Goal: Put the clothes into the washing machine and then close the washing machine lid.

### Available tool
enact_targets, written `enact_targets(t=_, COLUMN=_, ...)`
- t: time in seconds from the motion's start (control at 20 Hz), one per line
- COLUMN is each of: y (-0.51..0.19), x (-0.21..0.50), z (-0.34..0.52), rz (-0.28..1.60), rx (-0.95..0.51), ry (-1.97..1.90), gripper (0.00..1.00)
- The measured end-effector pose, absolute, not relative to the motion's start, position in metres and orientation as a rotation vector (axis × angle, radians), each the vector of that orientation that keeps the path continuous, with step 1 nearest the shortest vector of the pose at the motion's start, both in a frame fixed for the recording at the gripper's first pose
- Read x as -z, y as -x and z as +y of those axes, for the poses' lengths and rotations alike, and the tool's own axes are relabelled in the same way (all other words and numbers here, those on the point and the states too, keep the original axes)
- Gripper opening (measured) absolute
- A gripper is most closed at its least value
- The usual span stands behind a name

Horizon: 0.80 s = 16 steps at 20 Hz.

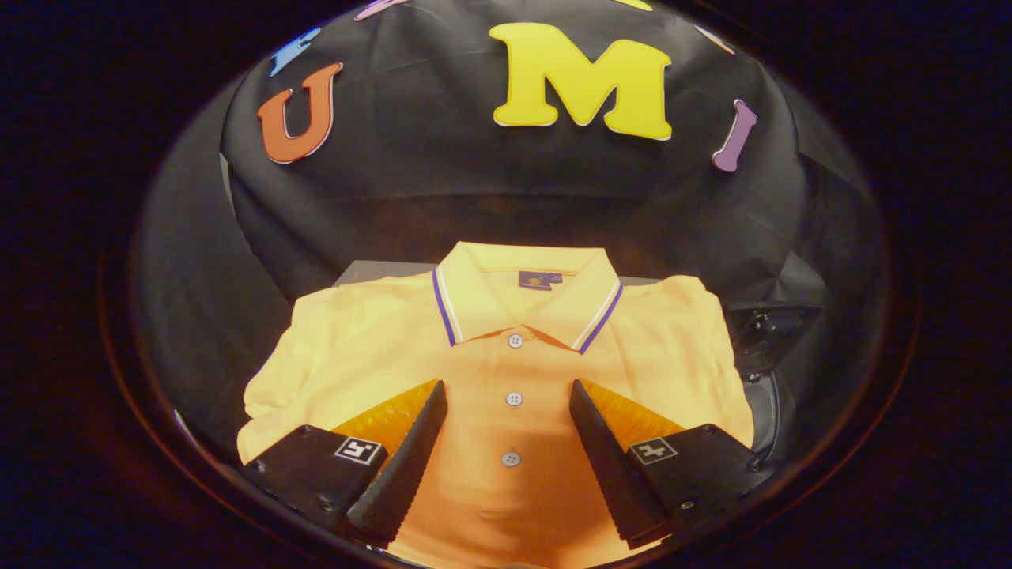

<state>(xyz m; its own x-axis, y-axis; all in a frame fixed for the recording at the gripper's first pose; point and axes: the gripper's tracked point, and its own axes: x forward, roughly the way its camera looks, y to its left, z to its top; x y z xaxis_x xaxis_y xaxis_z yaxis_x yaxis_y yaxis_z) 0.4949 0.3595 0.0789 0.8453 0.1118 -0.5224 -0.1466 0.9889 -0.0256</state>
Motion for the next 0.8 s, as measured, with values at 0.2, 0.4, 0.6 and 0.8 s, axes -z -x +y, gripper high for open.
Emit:
enact_targets(t=0.2, y=-0.497, x=-0.079, z=0.360, rz=0.568, rx=-0.161, ry=0.105, gripper=0.87)
enact_targets(t=0.4, y=-0.501, x=-0.078, z=0.360, rz=0.598, rx=-0.169, ry=0.143, gripper=0.54)
enact_targets(t=0.6, y=-0.503, x=-0.076, z=0.359, rz=0.570, rx=-0.189, ry=0.230, gripper=0.11)
enact_targets(t=0.8, y=-0.491, x=-0.076, z=0.354, rz=0.558, rx=-0.265, ry=0.244, gripper=0.06)
